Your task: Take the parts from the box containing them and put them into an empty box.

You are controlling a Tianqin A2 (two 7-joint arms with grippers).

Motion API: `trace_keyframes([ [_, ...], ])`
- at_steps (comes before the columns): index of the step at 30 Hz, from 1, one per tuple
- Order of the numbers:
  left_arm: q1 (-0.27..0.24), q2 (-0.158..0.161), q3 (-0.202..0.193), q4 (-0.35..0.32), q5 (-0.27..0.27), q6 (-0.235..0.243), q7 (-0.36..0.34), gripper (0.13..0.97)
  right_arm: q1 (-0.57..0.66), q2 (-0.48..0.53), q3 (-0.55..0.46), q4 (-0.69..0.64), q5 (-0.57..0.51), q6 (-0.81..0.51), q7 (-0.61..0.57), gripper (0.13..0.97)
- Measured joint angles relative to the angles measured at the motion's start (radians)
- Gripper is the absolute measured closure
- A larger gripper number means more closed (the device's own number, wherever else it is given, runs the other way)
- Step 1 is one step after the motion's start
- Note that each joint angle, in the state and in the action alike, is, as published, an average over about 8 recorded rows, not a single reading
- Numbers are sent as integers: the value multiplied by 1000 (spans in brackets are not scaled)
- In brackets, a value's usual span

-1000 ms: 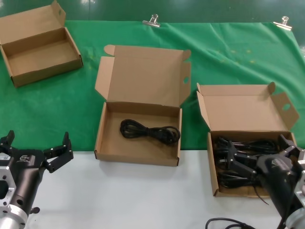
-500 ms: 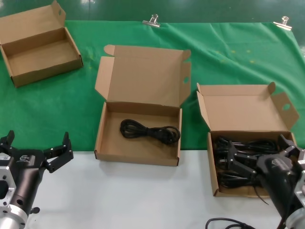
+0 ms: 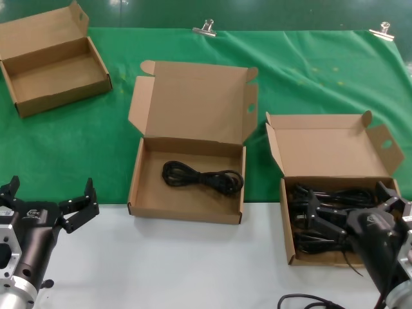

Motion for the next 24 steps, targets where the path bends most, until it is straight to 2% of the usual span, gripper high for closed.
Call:
trace_keyframes([
  [24,0,0,0,0,0,0,0,132,0,0,0,0,0,0,0,129],
])
